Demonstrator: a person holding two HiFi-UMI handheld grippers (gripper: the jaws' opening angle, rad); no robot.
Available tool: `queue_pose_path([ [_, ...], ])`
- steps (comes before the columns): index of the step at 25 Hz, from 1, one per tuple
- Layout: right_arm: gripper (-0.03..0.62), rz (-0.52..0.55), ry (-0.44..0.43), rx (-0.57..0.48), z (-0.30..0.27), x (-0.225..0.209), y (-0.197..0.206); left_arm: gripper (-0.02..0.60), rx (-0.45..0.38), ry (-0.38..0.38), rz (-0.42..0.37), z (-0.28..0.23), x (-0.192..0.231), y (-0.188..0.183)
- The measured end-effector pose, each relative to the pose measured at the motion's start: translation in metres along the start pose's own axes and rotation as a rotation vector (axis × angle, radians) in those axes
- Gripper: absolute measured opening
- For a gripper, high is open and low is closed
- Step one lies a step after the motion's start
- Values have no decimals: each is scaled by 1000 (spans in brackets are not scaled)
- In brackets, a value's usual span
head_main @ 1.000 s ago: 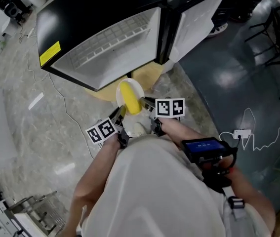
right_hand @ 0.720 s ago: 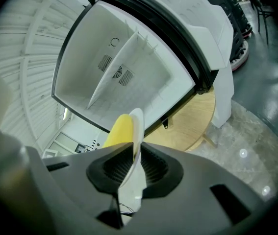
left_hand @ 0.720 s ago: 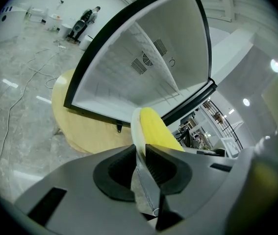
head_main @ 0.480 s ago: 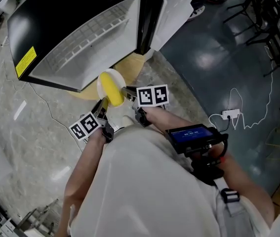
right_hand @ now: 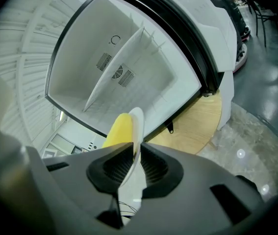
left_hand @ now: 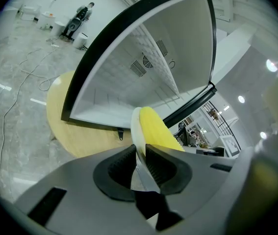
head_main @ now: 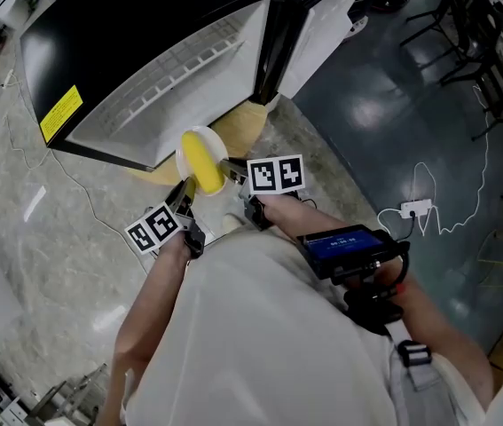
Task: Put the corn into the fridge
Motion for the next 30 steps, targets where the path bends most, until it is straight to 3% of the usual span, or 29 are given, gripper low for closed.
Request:
queue_pose_path([
  [15,54,16,-38,27,-10,-8,-8,58,-33,-30,9,-6,2,2],
  [30,54,97,-102,118,-34,-28,-64,58,-132,-98,69,-41,-3,-14],
])
Point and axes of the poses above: the fingertips, and each gripper's own axes: z backward along the fingers, x to its left, y out of its underside, the point moved 9 cm from there along z, backward along the fingers, and after that the axes turned 8 degrees about y, right-handed, at the moved point
